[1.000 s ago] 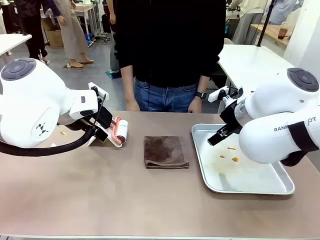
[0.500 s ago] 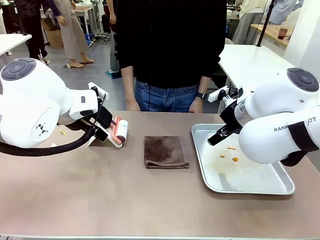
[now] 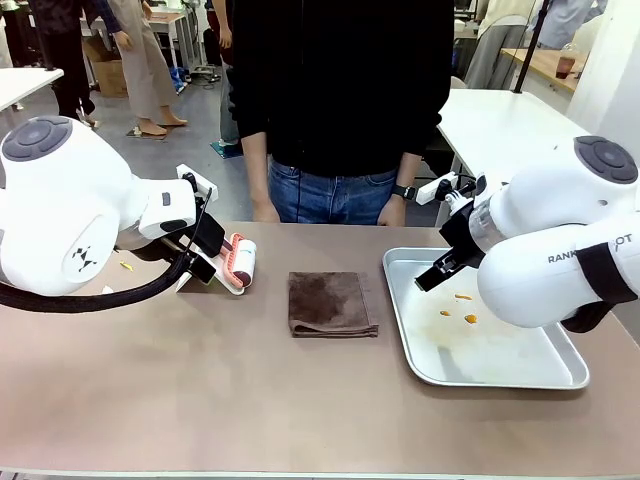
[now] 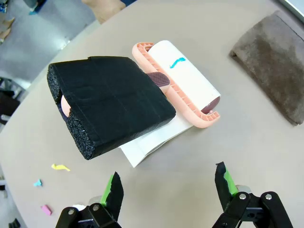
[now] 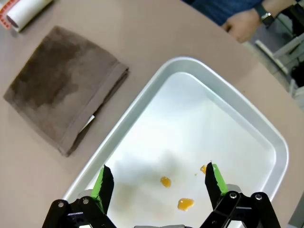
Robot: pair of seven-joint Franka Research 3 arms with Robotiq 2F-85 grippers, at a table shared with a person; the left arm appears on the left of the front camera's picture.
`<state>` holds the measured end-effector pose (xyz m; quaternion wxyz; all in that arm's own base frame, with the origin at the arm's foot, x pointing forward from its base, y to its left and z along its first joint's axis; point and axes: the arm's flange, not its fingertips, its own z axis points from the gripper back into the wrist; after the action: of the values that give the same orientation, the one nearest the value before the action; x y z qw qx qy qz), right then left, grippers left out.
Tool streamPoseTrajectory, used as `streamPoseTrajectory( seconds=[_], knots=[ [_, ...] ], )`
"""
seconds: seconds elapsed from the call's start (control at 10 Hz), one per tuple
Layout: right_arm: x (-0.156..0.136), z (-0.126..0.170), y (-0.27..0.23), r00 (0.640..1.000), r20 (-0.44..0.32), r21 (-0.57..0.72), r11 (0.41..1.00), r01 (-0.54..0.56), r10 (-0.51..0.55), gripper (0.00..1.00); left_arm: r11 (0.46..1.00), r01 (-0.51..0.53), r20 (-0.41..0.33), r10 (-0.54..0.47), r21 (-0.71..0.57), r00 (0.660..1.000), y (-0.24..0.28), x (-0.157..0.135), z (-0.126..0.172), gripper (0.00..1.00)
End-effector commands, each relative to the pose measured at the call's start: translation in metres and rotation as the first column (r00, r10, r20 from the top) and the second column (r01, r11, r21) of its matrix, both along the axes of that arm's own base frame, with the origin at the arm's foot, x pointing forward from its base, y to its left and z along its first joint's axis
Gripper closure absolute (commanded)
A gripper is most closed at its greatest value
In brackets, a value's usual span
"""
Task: Clean the surface of the table.
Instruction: Hold the Lint Roller with your left hand and the towel with your right hand.
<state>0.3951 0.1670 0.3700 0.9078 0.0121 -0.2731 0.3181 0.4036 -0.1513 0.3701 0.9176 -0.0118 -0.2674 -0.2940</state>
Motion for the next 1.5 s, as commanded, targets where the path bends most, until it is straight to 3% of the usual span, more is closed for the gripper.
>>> streamPoseTrajectory(
  seconds=[0.0,0.2,0.4,0.7,0.9,1.2,1.4],
  knots=[
    [0.0,0.001,0.0,1.0,0.001,0.001,1.0,0.0,0.0,0.0,1.0,0.001,0.0,-0.001,0.0,1.0,0.0,0.0,0.0,0.0],
    [-0.003,0.002,-0.002,0.999,-0.008,-0.006,0.999,-0.05,0.05,0.0,1.0,0.0,0.0,0.0,0.0,1.0,0.0,0.0,0.0,0.0],
    [-0.007,0.018,-0.005,0.999,-0.045,0.053,0.998,-0.016,0.019,0.0,0.998,0.037,-0.005,-0.038,-0.058,0.999,0.016,-0.007,0.02,0.0],
    [-0.026,0.075,-0.015,0.977,-0.193,0.09,0.99,0.113,-0.094,0.0,0.999,-0.007,-0.071,0.004,-0.044,0.997,0.046,-0.035,0.093,0.0],
    [-0.045,0.117,-0.025,0.955,-0.254,0.192,0.959,0.206,-0.154,0.0,0.996,0.001,-0.071,-0.008,-0.09,0.997,0.062,-0.051,0.132,0.0],
    [-0.074,0.162,-0.071,0.899,-0.32,0.38,0.829,0.411,-0.299,0.0,0.93,-0.031,-0.147,-0.025,-0.366,0.989,0.115,-0.049,0.159,0.0],
    [-0.098,0.172,-0.13,0.881,-0.384,0.573,0.677,0.463,-0.277,0.0,0.823,-0.035,-0.196,-0.094,-0.568,0.976,0.167,-0.05,0.158,0.0]
  ],
)
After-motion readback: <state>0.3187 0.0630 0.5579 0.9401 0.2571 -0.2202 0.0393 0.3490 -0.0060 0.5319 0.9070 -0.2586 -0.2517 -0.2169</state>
